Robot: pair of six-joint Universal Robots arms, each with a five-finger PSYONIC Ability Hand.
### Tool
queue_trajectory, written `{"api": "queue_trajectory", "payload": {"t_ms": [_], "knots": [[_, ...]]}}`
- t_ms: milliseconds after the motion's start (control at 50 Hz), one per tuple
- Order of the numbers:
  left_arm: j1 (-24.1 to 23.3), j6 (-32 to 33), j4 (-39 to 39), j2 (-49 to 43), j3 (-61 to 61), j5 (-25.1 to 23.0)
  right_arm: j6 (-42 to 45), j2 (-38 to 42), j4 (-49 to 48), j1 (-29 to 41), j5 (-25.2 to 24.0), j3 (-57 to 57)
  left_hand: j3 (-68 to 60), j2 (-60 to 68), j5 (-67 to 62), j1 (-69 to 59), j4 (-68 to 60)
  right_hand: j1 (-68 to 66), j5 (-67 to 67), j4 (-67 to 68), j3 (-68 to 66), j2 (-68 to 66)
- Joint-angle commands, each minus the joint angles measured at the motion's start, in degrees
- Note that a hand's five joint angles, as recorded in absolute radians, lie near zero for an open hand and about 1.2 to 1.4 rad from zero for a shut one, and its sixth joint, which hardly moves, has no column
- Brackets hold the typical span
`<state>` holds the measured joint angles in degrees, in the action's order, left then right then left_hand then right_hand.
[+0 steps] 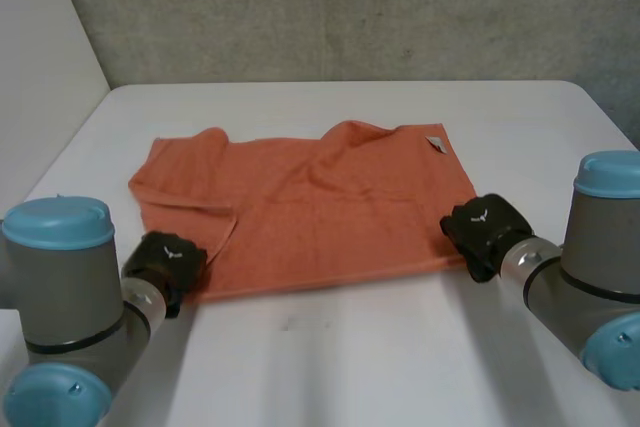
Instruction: Fold the laundry
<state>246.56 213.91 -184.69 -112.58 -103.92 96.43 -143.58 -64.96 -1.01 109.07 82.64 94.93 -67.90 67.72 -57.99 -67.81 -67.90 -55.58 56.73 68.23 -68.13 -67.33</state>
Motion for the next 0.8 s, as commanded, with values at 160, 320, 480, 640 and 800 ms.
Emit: {"api": "queue_trajectory", "payload": {"t_ms": [160, 320, 480, 640, 800], "knots": [[-2.5, 12.0, -12.5, -5.1, 12.6, -1.8, 1.6, 0.1, 3.4, 0.0, -0.2, -0.9, 46.6, -46.4, 46.7, 46.5, 46.6, -24.4, 13.3, 11.8, -11.9, -12.7], [-2.5, 15.9, -15.3, -12.0, 20.4, -13.3, 1.3, 0.1, 1.1, 0.3, -0.3, 0.0, 42.4, -42.2, 42.5, 42.3, 42.4, -24.4, 13.3, 11.8, -11.9, -12.7], [-2.5, 19.0, -10.4, -19.1, 28.2, -15.0, 1.3, 0.2, 0.8, 0.2, -0.4, 0.1, 39.4, -39.2, 39.4, 39.3, 39.3, -24.4, 13.3, 11.8, -11.9, -12.7], [-2.4, 19.4, -5.0, -22.5, 32.0, -14.8, 1.4, 0.2, 0.6, -0.2, -0.5, 0.1, 36.5, -36.3, 36.6, 36.4, 36.5, -24.4, 13.3, 11.8, -11.9, -12.7], [-2.1, 19.5, -4.9, -24.0, 32.4, -14.2, 1.6, 0.3, 0.5, -0.3, -0.5, 0.2, 35.0, -34.8, 35.1, 34.9, 35.0, -24.4, 13.3, 11.8, -11.9, -12.7]]}}
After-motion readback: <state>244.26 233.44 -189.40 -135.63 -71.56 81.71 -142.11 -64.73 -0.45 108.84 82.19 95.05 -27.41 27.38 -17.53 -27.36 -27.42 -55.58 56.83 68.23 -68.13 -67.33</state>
